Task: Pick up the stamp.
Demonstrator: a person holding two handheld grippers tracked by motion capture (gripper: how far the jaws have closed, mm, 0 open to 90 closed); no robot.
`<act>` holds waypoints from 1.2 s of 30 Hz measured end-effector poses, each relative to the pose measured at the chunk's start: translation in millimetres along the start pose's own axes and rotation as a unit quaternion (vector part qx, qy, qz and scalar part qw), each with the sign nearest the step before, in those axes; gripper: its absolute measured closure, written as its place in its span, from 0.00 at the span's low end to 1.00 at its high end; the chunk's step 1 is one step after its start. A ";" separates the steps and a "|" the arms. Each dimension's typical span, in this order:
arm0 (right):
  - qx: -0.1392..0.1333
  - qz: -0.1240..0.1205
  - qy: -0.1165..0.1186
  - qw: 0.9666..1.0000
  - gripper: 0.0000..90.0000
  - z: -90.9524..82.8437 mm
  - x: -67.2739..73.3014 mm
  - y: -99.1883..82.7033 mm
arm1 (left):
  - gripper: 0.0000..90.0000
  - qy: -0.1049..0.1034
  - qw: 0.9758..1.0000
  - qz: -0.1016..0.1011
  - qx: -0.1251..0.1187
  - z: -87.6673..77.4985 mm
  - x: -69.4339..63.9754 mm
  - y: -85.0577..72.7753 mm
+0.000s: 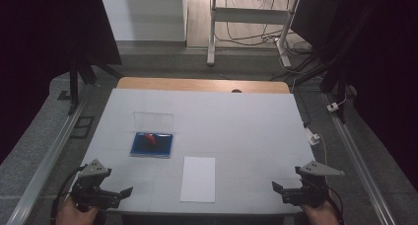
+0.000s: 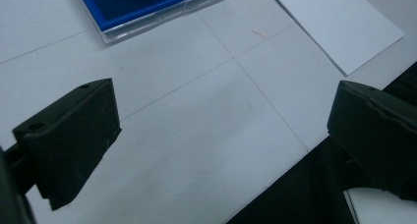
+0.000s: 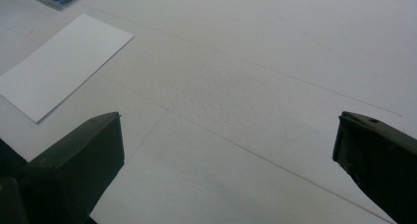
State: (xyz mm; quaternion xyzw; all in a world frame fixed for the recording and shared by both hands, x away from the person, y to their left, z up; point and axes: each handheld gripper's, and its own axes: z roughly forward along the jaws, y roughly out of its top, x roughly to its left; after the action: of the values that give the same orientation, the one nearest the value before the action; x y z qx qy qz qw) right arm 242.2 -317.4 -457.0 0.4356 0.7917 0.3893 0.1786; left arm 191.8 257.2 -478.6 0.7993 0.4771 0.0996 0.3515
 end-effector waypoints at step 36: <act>0.009 -0.010 0.004 1.000 0.00 1.6 2.2 0.7 | 0.00 -0.019 1.000 -0.001 -0.022 1.3 1.3 8.0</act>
State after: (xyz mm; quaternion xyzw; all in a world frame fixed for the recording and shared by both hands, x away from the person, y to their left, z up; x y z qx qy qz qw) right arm 242.3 -314.6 -457.3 0.4278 0.7999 0.3825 0.1755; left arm 198.6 255.3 -474.5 0.7928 0.4687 0.0939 0.3781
